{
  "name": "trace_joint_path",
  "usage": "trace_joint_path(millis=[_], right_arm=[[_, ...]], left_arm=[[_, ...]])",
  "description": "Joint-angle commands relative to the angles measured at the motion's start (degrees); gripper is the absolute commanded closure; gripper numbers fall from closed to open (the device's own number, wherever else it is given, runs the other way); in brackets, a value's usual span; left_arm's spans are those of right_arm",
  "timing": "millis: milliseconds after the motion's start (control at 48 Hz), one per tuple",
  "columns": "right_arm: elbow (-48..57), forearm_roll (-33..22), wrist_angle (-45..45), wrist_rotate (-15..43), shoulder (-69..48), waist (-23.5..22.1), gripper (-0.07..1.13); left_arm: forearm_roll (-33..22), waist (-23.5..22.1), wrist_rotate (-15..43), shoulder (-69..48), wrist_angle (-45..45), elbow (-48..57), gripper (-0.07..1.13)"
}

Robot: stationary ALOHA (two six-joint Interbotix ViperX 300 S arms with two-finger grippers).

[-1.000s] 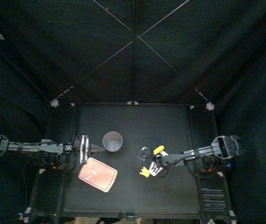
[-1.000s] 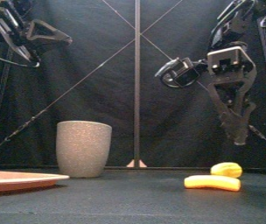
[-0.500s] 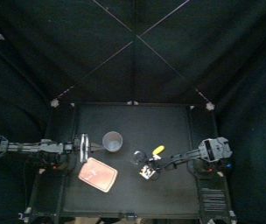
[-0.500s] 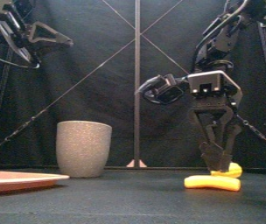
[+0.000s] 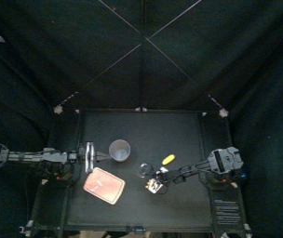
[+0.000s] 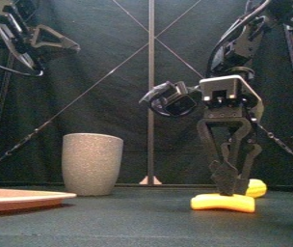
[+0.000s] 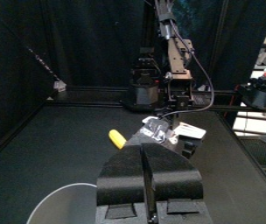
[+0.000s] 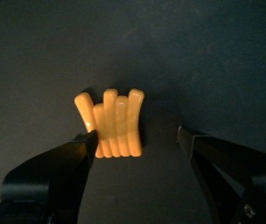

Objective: Pick the fries then place it in the grey bowl
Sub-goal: Pick the fries

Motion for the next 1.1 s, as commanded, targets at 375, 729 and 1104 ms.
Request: trace_joint_path(millis=[375, 729, 1104], right_arm=[[-3.8, -0.2, 0.8, -0.2, -1.3, 0.8, 0.01], [-3.5, -0.3, 0.4, -0.4, 1.6, 1.0, 0.01], [-3.8, -0.4, -0.1, -0.4, 1.4, 1.1, 0.30]], left_arm=[[0.0, 0.6, -0.1, 0.1, -0.5, -0.7, 1.03], [0.0, 0.7, 0.0, 0.1, -0.5, -0.4, 1.03], [0.0, 1.0, 0.0, 0.0, -0.5, -0.4, 1.03]])
